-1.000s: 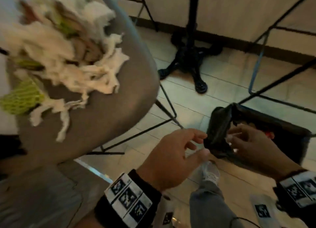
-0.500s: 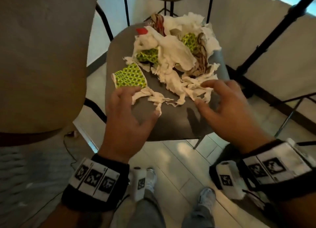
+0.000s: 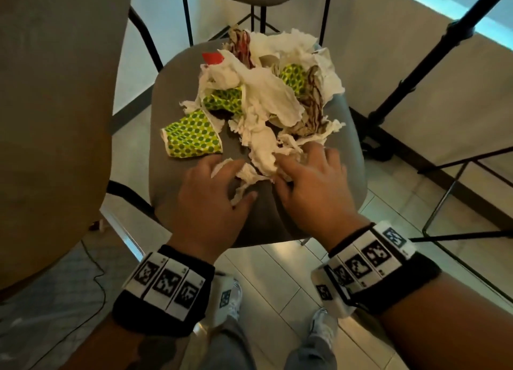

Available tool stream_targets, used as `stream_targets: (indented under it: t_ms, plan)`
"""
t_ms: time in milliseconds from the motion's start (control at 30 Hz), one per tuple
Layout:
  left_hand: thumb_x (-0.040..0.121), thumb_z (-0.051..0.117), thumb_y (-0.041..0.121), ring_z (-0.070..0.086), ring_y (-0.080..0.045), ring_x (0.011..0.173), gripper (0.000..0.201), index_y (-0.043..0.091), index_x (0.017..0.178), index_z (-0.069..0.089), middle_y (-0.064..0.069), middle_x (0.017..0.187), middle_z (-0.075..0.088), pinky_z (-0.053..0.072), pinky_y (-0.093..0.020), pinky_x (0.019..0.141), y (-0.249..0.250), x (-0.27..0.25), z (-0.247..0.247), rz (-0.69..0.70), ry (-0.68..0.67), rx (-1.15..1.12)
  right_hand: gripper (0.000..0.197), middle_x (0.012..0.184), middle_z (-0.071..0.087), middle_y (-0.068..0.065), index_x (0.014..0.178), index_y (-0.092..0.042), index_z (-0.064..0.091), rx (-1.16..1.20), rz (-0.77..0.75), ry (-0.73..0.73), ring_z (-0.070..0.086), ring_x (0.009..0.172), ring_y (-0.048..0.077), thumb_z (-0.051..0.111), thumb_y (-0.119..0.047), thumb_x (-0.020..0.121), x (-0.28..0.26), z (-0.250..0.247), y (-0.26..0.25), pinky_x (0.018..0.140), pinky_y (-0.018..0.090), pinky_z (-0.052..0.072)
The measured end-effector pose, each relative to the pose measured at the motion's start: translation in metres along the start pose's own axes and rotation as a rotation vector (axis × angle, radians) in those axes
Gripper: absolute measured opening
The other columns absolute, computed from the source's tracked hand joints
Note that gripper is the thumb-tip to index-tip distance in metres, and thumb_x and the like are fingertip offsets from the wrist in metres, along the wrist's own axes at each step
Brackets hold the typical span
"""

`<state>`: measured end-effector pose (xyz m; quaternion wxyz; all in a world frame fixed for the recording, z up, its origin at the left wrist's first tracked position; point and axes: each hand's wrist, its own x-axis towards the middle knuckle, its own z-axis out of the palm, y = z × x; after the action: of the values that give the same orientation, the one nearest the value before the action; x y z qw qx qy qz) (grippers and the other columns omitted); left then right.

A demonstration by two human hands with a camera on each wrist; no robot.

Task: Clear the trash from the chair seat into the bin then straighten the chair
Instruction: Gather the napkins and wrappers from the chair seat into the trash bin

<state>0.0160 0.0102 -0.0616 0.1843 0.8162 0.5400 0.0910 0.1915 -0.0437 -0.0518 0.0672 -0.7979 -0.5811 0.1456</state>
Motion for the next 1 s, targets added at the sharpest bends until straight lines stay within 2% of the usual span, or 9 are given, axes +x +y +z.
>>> stream_targets:
  t_ms: [100, 200, 333, 433, 533, 633, 733, 833, 1000]
  plan:
    - [0.094, 0.065, 0.041, 0.051, -0.018, 0.12, 0.035, 0.034, 0.129, 0.064, 0.0, 0.13, 0.056, 0.039, -0.026, 0.088, 0.001, 0.003, 0.001, 0.005, -0.024, -0.055, 0.034, 0.118, 0.056, 0.013, 0.129, -0.026, 0.067, 0.086, -0.089, 0.067, 0.047, 0.11, 0.034, 0.056, -0.036, 0.099, 0.002, 0.003, 0.004, 0.086, 0.044, 0.047]
    - [0.098, 0.062, 0.029, 0.053, -0.016, 0.11, 0.02, 0.029, 0.117, 0.068, 0.002, 0.118, 0.058, 0.039, -0.026, 0.084, 0.002, 0.002, -0.003, 0.017, -0.052, -0.108, 0.029, 0.115, 0.056, 0.009, 0.126, -0.019, 0.068, 0.149, -0.129, 0.025, 0.048, 0.109, 0.029, 0.058, -0.025, 0.099, 0.003, 0.003, 0.01, 0.086, 0.035, 0.044]
    - [0.097, 0.064, 0.02, 0.055, -0.013, 0.098, 0.011, 0.022, 0.107, 0.069, 0.005, 0.103, 0.058, 0.044, -0.028, 0.08, 0.006, -0.002, -0.012, 0.021, -0.027, -0.208, 0.018, 0.107, 0.056, -0.002, 0.113, -0.018, 0.07, 0.301, -0.121, 0.017, 0.053, 0.101, 0.017, 0.065, -0.017, 0.095, 0.002, -0.002, 0.02, 0.078, 0.021, 0.04]
    - [0.095, 0.067, 0.019, 0.061, -0.014, 0.095, 0.012, 0.021, 0.107, 0.069, 0.003, 0.103, 0.065, 0.054, -0.033, 0.081, 0.007, -0.006, -0.019, 0.017, 0.031, -0.302, 0.012, 0.1, 0.057, -0.009, 0.101, -0.021, 0.069, 0.484, -0.028, 0.058, 0.052, 0.086, 0.002, 0.07, -0.015, 0.091, -0.002, -0.009, 0.027, 0.073, 0.008, 0.039]
    - [0.094, 0.069, 0.018, 0.063, -0.008, 0.093, 0.015, 0.022, 0.108, 0.069, 0.002, 0.106, 0.069, 0.05, -0.014, 0.08, 0.01, -0.008, -0.028, 0.014, 0.088, -0.365, 0.01, 0.091, 0.059, -0.01, 0.096, -0.02, 0.067, 0.635, 0.053, 0.086, 0.054, 0.079, 0.002, 0.07, -0.014, 0.089, -0.008, -0.02, 0.033, 0.068, 0.015, 0.039]
    - [0.093, 0.072, 0.015, 0.062, 0.002, 0.089, 0.016, 0.02, 0.107, 0.069, 0.004, 0.101, 0.07, 0.044, 0.001, 0.076, 0.016, -0.011, -0.04, 0.025, 0.158, -0.403, 0.006, 0.076, 0.057, -0.005, 0.089, -0.012, 0.065, 0.762, 0.062, 0.123, 0.05, 0.063, 0.001, 0.067, -0.007, 0.089, -0.014, -0.034, 0.038, 0.056, 0.012, 0.04]
    - [0.092, 0.073, 0.014, 0.068, -0.006, 0.092, 0.015, 0.019, 0.105, 0.068, 0.001, 0.099, 0.071, 0.049, -0.004, 0.078, 0.02, -0.014, -0.05, 0.045, 0.207, -0.476, 0.002, 0.073, 0.059, 0.003, 0.088, -0.008, 0.066, 0.823, 0.081, 0.166, 0.05, 0.061, 0.005, 0.066, -0.007, 0.09, -0.019, -0.043, 0.046, 0.056, 0.017, 0.041]
    - [0.091, 0.074, 0.015, 0.07, -0.011, 0.092, 0.015, 0.018, 0.105, 0.069, 0.001, 0.098, 0.072, 0.051, -0.016, 0.078, 0.023, -0.016, -0.054, 0.034, 0.223, -0.5, 0.008, 0.083, 0.064, 0.018, 0.092, -0.003, 0.067, 0.893, 0.109, 0.177, 0.059, 0.07, 0.028, 0.064, -0.011, 0.09, -0.024, -0.048, 0.054, 0.063, 0.038, 0.049]
    - [0.092, 0.074, 0.018, 0.067, 0.0, 0.091, 0.017, 0.027, 0.104, 0.065, 0.014, 0.094, 0.069, 0.051, -0.007, 0.074, 0.031, -0.021, -0.05, 0.019, 0.185, -0.511, 0.01, 0.081, 0.066, 0.011, 0.085, -0.022, 0.068, 0.989, 0.127, 0.217, 0.059, 0.07, 0.017, 0.059, -0.019, 0.086, -0.041, -0.062, 0.068, 0.065, 0.043, 0.051]
